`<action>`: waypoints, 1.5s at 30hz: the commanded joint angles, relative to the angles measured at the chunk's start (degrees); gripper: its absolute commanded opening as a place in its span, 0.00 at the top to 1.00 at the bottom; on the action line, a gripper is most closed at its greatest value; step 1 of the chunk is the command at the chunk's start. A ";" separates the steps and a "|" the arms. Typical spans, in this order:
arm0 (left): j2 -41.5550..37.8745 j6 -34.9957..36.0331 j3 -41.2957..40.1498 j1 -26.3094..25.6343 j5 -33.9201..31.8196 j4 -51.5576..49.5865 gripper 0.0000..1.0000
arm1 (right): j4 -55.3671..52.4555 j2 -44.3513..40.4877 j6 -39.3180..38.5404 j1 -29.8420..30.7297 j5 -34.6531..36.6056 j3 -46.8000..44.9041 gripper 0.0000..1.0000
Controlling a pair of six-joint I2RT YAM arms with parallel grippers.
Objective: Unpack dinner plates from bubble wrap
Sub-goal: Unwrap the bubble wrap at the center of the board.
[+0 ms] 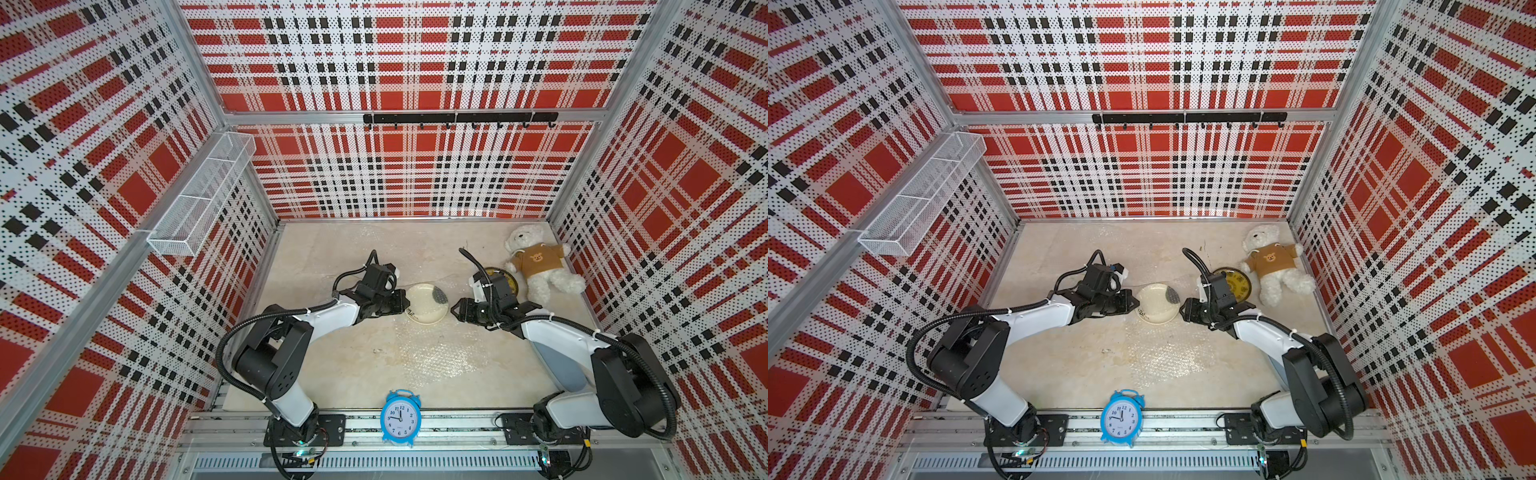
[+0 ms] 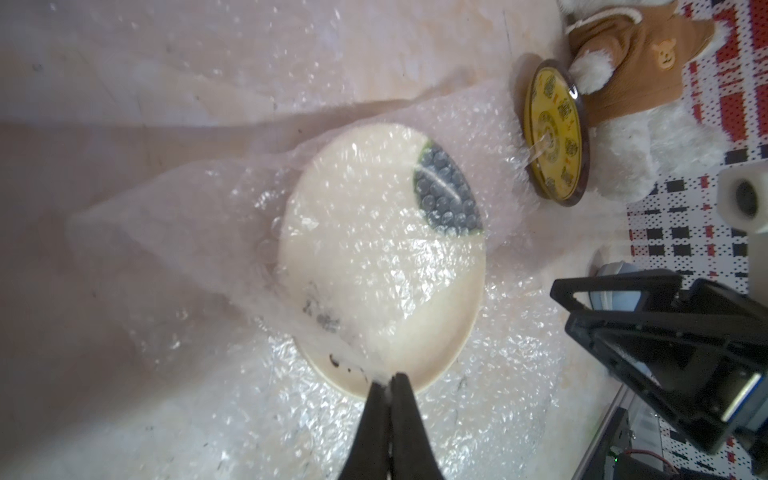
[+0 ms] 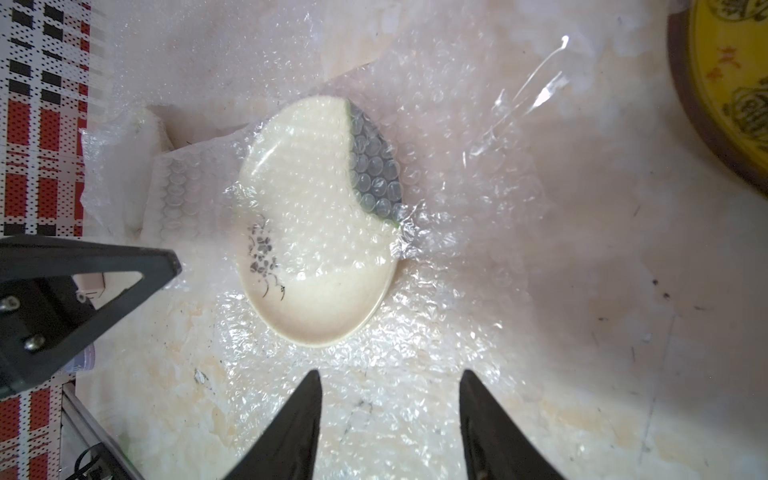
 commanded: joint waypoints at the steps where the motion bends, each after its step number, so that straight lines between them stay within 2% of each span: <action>1: -1.29 -1.65 2.09 0.93 0.02 2.10 0.95 | -1.81 -2.66 1.98 -0.23 1.06 1.00 0.38; 6: -2.74 -4.23 3.19 1.77 0.08 3.27 0.97 | -3.31 -4.73 2.70 -0.21 0.70 1.90 0.31; 13: -2.12 -8.41 4.76 4.32 2.56 7.00 0.97 | -0.06 -3.54 4.29 0.22 -1.41 0.82 0.32; 27: 3.09 -15.10 6.77 8.87 6.81 16.49 0.96 | 7.39 1.19 6.80 2.58 2.46 -2.46 0.33; 45: 2.36 -15.51 5.62 12.54 6.34 17.08 0.99 | 17.72 6.93 10.91 2.58 10.29 -11.17 0.35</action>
